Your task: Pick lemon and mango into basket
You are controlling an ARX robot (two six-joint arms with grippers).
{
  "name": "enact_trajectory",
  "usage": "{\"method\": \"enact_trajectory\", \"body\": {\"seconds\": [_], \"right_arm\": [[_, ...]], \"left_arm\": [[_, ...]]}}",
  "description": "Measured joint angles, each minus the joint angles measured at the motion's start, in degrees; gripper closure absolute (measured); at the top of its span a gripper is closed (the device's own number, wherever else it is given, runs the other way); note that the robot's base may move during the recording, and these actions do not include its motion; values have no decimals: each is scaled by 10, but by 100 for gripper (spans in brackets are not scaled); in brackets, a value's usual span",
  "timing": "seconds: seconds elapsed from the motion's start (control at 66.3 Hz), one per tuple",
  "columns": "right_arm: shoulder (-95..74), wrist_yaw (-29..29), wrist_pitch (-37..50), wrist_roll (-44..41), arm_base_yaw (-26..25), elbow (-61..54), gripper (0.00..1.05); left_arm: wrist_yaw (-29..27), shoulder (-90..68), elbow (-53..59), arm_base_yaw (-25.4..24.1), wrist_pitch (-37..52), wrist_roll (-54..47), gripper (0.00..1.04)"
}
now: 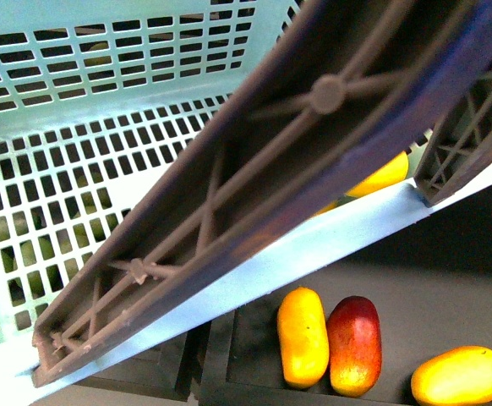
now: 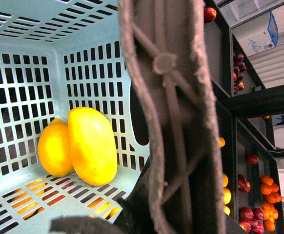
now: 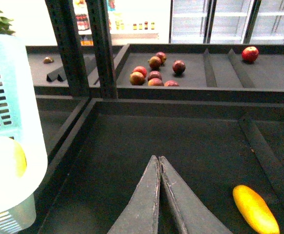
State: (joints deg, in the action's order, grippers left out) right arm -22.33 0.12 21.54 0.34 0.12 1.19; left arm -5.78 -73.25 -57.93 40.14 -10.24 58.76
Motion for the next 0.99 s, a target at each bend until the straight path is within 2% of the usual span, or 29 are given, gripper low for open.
{"method": "enact_trajectory", "body": {"seconds": [0.708, 0.829, 0.995], "right_arm": [[123, -1, -115, 0, 0, -2, 103], [204, -1, -209, 0, 0, -2, 103], [219, -1, -214, 0, 0, -2, 103]], "left_arm": [[0, 0, 0, 0, 0, 0, 100], [0, 0, 0, 0, 0, 0, 100], [2, 0, 0, 0, 0, 1, 100]]}}
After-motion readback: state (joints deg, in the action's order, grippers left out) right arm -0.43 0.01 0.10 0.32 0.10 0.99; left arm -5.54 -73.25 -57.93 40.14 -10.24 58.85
